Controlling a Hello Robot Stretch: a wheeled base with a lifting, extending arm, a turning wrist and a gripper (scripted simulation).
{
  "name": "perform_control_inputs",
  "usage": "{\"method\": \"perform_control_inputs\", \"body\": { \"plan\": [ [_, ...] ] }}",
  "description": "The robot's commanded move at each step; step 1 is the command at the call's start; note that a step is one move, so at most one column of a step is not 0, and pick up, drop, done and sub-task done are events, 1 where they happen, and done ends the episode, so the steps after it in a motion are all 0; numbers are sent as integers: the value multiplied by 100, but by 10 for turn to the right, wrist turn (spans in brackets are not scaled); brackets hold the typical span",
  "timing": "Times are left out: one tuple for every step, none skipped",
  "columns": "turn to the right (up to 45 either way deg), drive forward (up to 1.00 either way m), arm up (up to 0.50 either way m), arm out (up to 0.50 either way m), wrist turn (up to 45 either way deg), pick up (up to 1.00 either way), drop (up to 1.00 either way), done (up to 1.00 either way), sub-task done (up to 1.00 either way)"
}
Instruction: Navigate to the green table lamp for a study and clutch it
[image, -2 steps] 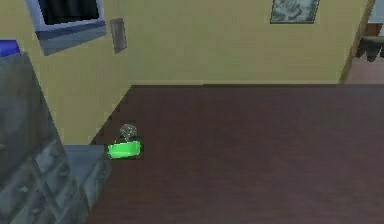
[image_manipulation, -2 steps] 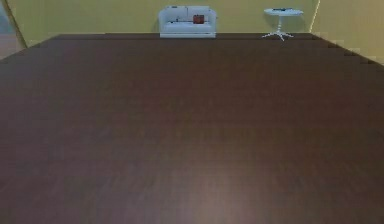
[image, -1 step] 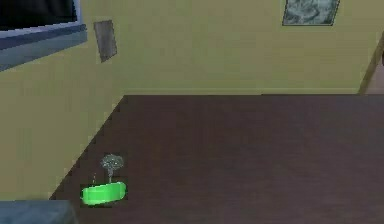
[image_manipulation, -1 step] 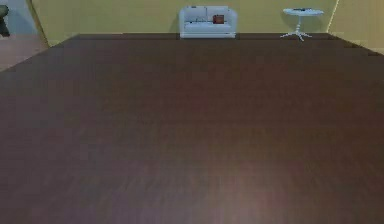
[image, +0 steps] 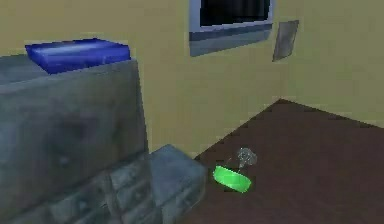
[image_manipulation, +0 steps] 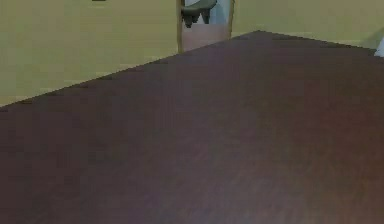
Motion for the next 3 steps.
{"method": "perform_control_inputs", "body": {
  "plan": [
    [-450, 0, 0, 0, 0, 0, 0, 0, 0],
    [-240, 0, 0, 0, 0, 0, 0, 0, 0],
    [450, 0, 0, 0, 0, 0, 0, 0, 0]
  ]
}}
